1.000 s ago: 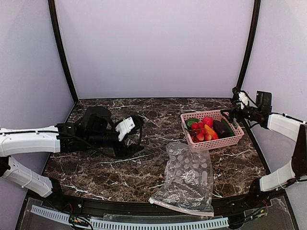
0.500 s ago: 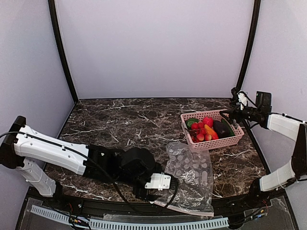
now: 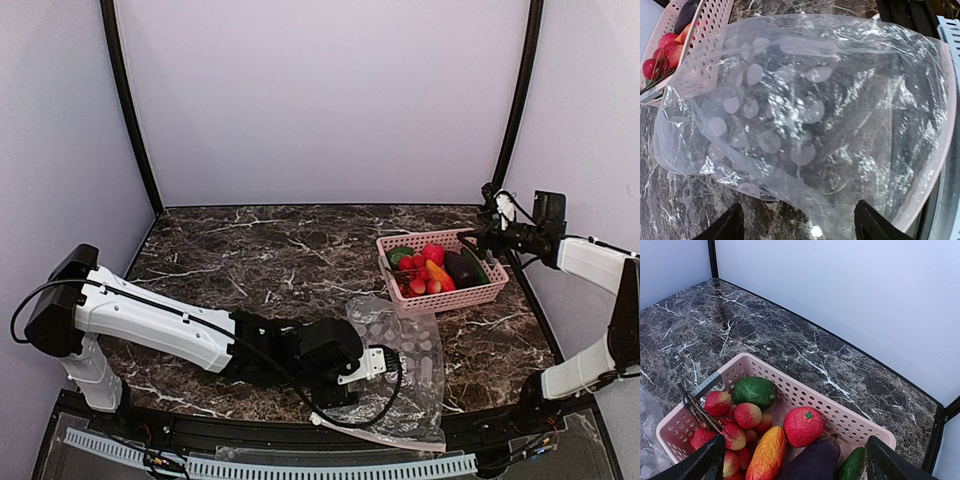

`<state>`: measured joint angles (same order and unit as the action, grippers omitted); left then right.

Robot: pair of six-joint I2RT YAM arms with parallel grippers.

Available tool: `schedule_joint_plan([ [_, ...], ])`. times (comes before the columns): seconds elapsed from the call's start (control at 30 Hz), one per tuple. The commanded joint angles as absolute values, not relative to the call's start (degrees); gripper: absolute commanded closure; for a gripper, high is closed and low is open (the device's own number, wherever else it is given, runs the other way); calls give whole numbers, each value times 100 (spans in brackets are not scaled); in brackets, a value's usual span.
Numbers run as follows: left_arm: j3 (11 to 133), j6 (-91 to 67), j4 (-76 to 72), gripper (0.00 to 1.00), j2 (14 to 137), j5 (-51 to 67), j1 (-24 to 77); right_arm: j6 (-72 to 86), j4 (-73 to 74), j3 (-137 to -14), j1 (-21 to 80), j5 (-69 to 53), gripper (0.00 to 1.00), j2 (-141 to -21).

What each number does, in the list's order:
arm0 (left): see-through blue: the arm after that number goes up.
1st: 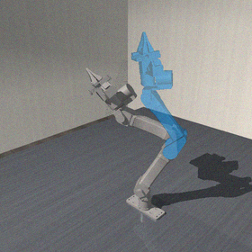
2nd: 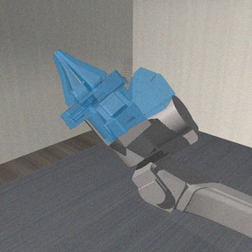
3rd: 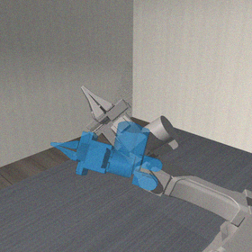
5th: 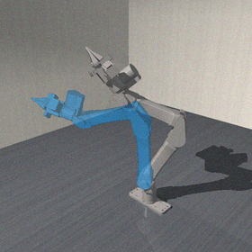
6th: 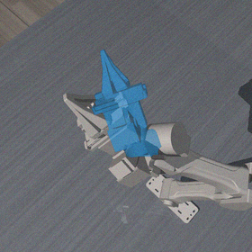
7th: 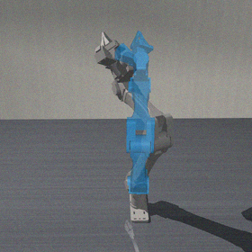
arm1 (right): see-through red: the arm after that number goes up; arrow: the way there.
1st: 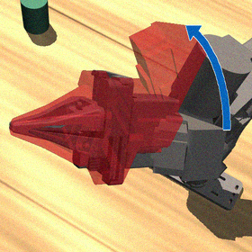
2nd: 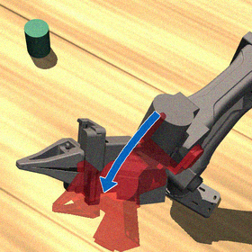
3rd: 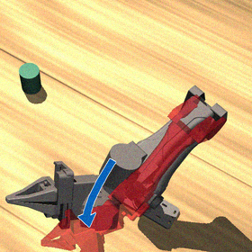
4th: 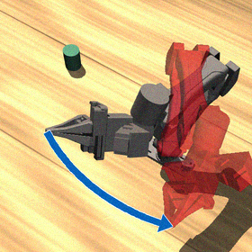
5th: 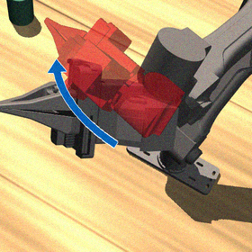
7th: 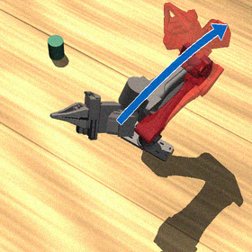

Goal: Place the food in the zip-top bag and seal the zipper
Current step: Adjust the zipper food storage bag at the center of the board.

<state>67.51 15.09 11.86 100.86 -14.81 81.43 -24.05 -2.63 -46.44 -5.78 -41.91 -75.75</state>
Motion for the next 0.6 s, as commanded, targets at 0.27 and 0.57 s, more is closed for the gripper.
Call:
schedule_joint_plan([
  [0.27, 7377, -59, 1237, 63, 10623, -50, 7559, -2526, -62, -4676, -609, -4413, 9, -7792],
  [0.57, 7317, -349, 1447, 99, 10363, -700, 7427, -2272, -32, -4730, -606, -4567, 12, -7863],
])
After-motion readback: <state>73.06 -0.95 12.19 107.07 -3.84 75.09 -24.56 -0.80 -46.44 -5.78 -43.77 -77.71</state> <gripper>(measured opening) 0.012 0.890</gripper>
